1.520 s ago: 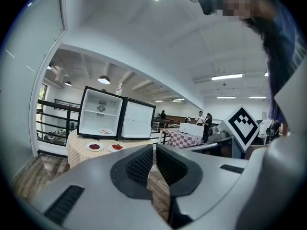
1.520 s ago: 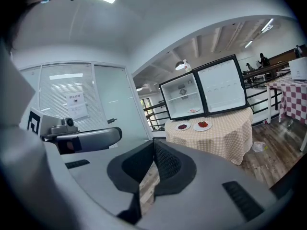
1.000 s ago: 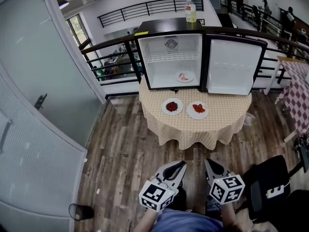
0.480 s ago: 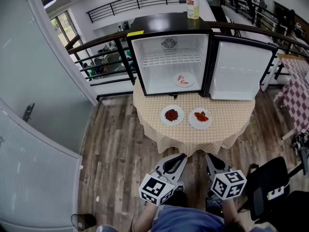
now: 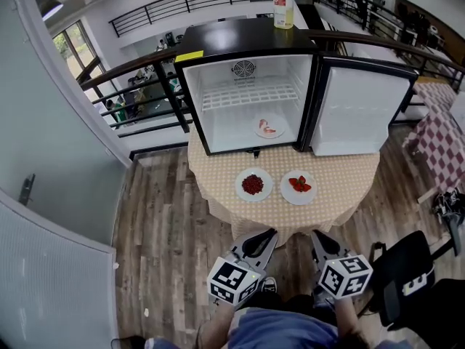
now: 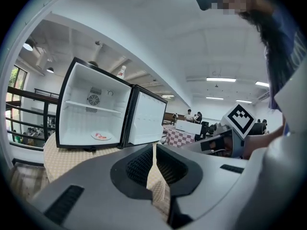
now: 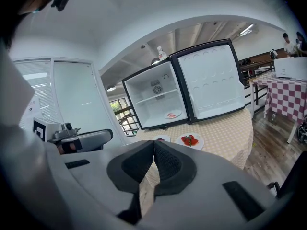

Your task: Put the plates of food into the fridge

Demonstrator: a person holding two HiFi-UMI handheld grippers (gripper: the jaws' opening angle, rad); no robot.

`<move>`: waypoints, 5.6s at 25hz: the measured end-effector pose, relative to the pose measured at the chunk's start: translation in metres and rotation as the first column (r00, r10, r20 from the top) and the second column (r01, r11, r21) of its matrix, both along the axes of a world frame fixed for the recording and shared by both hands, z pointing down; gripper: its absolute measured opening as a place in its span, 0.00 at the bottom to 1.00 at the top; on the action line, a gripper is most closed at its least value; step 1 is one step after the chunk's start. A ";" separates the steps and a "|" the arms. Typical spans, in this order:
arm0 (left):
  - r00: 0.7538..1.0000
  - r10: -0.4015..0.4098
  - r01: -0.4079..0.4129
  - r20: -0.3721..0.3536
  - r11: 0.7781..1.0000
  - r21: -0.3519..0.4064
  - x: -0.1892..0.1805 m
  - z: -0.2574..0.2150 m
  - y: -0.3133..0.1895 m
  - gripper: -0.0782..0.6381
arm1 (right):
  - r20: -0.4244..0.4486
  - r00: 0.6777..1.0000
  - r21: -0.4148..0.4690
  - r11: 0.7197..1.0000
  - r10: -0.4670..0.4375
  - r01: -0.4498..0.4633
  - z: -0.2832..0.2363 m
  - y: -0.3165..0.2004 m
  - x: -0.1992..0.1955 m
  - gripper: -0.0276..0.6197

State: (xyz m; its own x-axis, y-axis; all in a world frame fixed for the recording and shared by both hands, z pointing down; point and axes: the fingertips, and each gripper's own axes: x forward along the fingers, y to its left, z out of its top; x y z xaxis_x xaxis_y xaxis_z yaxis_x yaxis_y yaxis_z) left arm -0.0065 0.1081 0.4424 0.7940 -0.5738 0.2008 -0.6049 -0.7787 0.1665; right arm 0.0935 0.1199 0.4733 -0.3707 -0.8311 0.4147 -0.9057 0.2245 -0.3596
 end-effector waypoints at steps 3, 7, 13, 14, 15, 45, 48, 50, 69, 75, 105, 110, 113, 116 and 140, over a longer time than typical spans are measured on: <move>1.000 0.020 -0.020 0.010 1.000 -0.021 0.002 0.009 -0.002 0.13 | 0.004 1.000 -0.014 1.000 0.017 -0.017 0.006 -0.006 0.003 0.07; 0.999 0.031 -0.030 0.017 0.998 -0.049 0.005 0.020 0.001 0.13 | 0.017 0.999 -0.041 0.999 0.033 -0.032 0.014 -0.009 0.009 0.07; 0.999 0.008 -0.006 0.045 0.999 -0.039 0.005 0.029 -0.014 0.13 | 0.041 0.998 -0.079 0.996 0.049 -0.046 0.024 -0.025 0.019 0.07; 0.999 0.004 -0.002 0.052 0.999 -0.032 0.006 0.030 -0.018 0.13 | 0.044 0.998 -0.084 0.995 0.050 -0.046 0.026 -0.030 0.022 0.07; 0.998 0.002 0.000 0.058 0.999 -0.032 0.008 0.031 -0.023 0.13 | 0.047 0.998 -0.088 0.995 0.048 -0.044 0.028 -0.036 0.024 0.07; 0.983 0.053 0.040 0.175 0.872 -0.487 0.082 0.204 -0.145 0.31 | 0.024 0.997 -0.378 0.923 -0.068 0.072 0.190 -0.180 0.107 0.09; 0.981 0.042 0.063 0.187 0.850 -0.523 0.083 0.218 -0.156 0.32 | 0.037 0.997 -0.414 0.906 -0.073 0.082 0.205 -0.186 0.109 0.24; 0.982 0.023 0.085 0.187 0.833 -0.547 0.082 0.226 -0.164 0.33 | 0.042 0.997 -0.429 0.900 -0.068 0.079 0.211 -0.191 0.111 0.24; 0.966 -0.038 0.185 0.255 0.791 -0.583 0.088 0.252 -0.204 0.40 | 0.037 0.993 -0.464 0.878 -0.115 0.120 0.226 -0.201 0.110 0.24; 0.961 -0.017 0.179 0.275 0.795 -0.579 0.090 0.253 -0.202 0.40 | -0.074 0.976 -0.434 0.888 -0.203 0.152 0.224 -0.201 0.106 0.24; 0.923 -0.270 0.367 0.273 0.831 -0.418 0.056 0.203 -0.215 0.31 | 0.006 0.961 -0.289 0.919 -0.277 0.267 0.165 -0.245 0.083 0.18; 0.910 -0.311 0.401 0.273 0.826 -0.395 0.047 0.193 -0.213 0.31 | 0.012 0.952 -0.271 0.915 -0.306 0.298 0.156 -0.248 0.073 0.18; 0.904 -0.331 0.416 0.271 0.827 -0.378 0.043 0.185 -0.212 0.31 | 0.017 0.950 -0.261 0.916 -0.312 0.305 0.151 -0.248 0.069 0.18; 0.901 -0.345 0.424 0.263 0.828 -0.367 0.040 0.179 -0.211 0.31 | 0.014 0.949 -0.249 0.918 -0.315 0.308 0.144 -0.249 0.066 0.18; 0.919 -0.328 0.388 0.220 0.853 -0.350 -0.025 0.160 -0.252 0.31 | -0.026 0.959 -0.251 0.930 -0.283 0.268 0.121 -0.286 0.001 0.18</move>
State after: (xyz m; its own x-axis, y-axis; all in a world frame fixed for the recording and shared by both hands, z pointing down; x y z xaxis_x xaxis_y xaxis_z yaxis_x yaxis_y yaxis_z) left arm -0.0317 -0.1437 0.6021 0.4919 -0.6680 0.5584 -0.8702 -0.3977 0.2908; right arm 0.0944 -0.1663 0.5939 -0.5386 -0.5708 0.6197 -0.8424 0.3813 -0.3809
